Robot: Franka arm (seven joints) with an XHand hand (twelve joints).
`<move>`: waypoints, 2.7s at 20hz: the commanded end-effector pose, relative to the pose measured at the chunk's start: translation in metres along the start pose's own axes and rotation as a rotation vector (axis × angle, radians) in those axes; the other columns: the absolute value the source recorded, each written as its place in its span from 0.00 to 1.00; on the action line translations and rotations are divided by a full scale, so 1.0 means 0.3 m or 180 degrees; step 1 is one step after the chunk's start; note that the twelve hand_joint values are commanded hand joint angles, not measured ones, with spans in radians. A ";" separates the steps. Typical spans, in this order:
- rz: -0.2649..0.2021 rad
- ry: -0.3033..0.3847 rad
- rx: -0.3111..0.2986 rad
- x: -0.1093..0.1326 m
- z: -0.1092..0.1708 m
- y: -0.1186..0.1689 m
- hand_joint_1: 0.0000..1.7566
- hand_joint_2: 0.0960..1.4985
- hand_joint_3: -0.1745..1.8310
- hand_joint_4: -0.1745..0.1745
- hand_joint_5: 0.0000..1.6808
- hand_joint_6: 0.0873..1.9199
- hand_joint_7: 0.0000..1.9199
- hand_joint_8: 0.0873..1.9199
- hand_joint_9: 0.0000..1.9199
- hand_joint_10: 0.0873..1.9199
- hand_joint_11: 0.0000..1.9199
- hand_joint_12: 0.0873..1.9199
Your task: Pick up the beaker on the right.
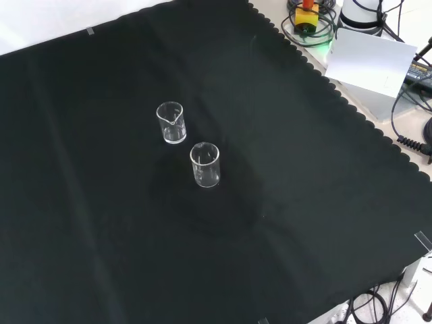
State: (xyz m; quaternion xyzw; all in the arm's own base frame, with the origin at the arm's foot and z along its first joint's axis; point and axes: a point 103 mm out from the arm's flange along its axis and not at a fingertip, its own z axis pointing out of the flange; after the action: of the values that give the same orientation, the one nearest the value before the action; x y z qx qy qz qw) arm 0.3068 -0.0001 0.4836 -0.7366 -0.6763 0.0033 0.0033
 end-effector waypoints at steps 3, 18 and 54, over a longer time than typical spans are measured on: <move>0.0001 0.0043 0.0011 -0.019 0.002 0.009 0.11 0.92 0.09 0.43 0.24 0.00 0.04 0.24 0.10 0.26 0.00 0.61; 0.0166 0.0246 0.0173 -0.264 0.116 0.105 0.10 0.92 0.10 0.43 0.23 0.00 0.04 0.23 0.09 0.28 0.00 0.61; -0.0309 0.0774 0.0588 -0.308 0.837 0.565 0.41 0.68 0.00 0.42 0.24 0.00 0.12 0.28 0.20 0.32 0.02 0.73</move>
State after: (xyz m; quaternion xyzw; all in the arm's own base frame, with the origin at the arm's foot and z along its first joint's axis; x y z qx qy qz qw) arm 0.4342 -0.1123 0.2569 -0.7122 -0.6874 0.0002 0.1419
